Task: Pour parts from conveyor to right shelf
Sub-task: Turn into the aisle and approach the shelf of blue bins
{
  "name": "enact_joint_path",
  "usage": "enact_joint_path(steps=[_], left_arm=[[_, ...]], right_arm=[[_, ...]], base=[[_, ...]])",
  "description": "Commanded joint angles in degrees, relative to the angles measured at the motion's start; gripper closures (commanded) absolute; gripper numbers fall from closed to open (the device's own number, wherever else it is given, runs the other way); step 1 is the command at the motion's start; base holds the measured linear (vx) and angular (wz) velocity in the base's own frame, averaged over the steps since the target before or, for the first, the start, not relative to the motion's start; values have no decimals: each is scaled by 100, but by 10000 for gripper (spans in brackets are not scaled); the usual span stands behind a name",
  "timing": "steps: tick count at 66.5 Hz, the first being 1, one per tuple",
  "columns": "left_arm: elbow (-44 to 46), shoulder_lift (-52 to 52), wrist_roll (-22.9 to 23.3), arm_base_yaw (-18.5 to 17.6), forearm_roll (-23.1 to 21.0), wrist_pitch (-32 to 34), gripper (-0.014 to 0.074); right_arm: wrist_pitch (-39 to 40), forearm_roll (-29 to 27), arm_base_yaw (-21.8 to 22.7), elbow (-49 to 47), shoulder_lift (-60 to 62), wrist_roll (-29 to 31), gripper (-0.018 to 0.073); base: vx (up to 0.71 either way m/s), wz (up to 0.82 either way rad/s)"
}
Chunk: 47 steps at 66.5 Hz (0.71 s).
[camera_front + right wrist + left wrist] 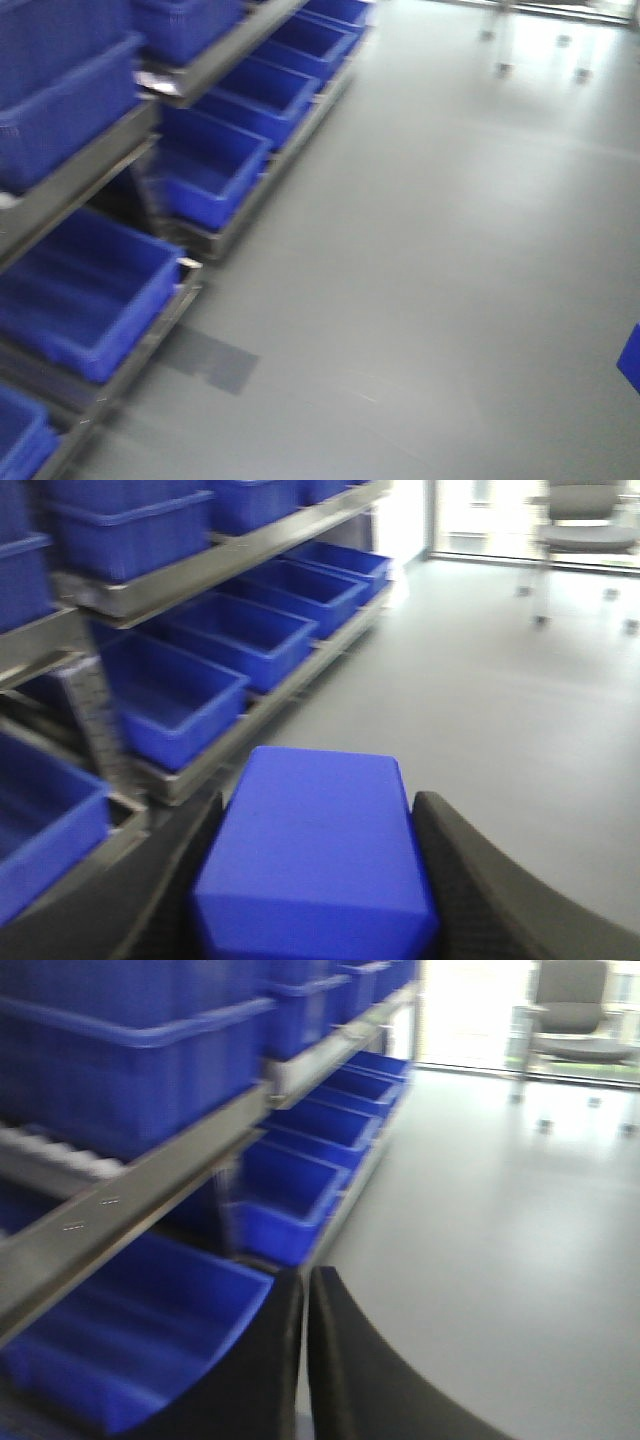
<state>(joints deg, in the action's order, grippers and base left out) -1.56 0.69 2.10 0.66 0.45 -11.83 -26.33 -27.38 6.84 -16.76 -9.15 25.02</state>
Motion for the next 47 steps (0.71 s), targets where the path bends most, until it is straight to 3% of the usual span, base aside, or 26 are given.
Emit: enact_joint_path(steps=[1, 21, 47], left_arm=[[110, 64, 49, -37, -45, 452, 603], [110, 64, 49, -37, -45, 452, 603], [110, 64, 49, -37, -45, 452, 603]], right_arm=[[402, -80, 6, -156, -103, -11, 564], [402, -80, 6, -156, -103, -11, 564], [402, -80, 6, -156, -103, -11, 564]], base=[[26, 114], [26, 106], [24, 84]])
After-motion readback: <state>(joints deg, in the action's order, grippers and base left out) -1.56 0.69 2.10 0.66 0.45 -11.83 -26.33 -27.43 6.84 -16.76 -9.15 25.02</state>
